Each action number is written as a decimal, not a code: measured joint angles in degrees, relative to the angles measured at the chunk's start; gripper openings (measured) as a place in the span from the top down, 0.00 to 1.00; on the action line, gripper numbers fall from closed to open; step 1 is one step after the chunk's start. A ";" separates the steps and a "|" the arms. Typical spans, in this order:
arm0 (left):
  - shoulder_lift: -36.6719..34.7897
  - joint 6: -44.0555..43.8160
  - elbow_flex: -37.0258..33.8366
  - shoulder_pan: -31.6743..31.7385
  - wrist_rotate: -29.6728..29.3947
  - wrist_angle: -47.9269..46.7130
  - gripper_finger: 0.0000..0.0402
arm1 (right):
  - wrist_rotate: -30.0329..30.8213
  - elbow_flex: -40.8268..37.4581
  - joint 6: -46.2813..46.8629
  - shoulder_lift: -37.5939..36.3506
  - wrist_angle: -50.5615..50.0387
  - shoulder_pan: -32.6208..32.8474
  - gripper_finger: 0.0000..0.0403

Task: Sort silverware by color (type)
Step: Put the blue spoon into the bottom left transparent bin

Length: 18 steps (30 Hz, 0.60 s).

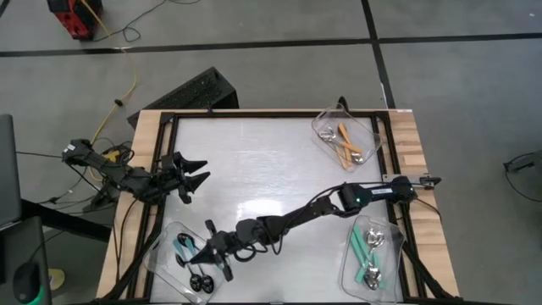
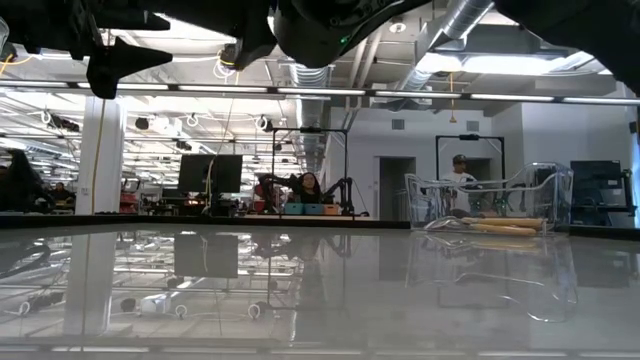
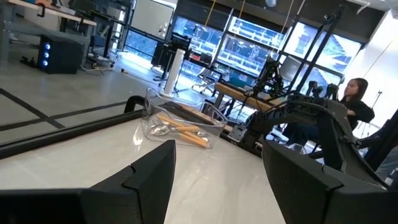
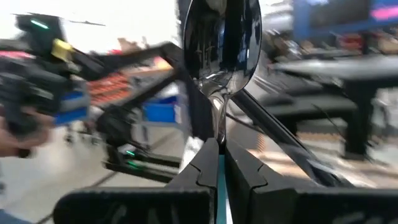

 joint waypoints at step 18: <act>0.00 0.01 0.00 0.01 -0.02 -0.11 0.44 | 5.16 0.00 9.22 -0.02 -6.49 -1.07 0.92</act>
